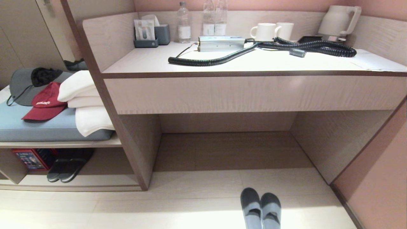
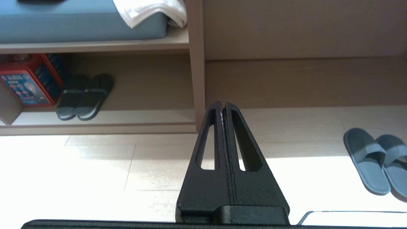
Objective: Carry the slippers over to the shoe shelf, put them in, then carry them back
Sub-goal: Pick up the slippers on the floor
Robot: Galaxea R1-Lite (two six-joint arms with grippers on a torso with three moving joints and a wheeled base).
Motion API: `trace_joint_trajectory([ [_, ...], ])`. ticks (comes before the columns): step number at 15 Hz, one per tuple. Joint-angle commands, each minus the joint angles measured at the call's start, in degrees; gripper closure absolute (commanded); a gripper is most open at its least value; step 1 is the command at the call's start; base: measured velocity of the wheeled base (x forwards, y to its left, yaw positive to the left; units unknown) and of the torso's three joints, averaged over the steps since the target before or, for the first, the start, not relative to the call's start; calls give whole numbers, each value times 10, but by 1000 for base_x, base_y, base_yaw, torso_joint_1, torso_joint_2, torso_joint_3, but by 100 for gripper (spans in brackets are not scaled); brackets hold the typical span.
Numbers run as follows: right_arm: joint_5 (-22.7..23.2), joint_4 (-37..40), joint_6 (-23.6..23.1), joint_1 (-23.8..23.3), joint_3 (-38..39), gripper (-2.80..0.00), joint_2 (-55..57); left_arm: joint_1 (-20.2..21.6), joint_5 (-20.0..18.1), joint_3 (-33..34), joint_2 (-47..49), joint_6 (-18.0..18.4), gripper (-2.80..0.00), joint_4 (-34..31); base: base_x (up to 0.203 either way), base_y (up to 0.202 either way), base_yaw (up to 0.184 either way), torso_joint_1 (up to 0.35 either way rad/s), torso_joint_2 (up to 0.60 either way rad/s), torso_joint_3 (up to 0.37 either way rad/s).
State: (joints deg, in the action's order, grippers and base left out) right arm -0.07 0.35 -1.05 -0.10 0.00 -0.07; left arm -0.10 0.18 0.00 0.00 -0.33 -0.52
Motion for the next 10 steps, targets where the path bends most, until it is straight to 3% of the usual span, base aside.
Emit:
trace_joint_trajectory([
  [1, 0, 0, 0, 0, 0, 0, -1, 0, 0, 0, 0, 0, 0, 0, 0, 0, 0, 1, -2, -199],
  [10, 1, 0, -1, 0, 0, 0, -1, 0, 0, 0, 0, 0, 0, 0, 0, 0, 0, 4, 3, -198],
])
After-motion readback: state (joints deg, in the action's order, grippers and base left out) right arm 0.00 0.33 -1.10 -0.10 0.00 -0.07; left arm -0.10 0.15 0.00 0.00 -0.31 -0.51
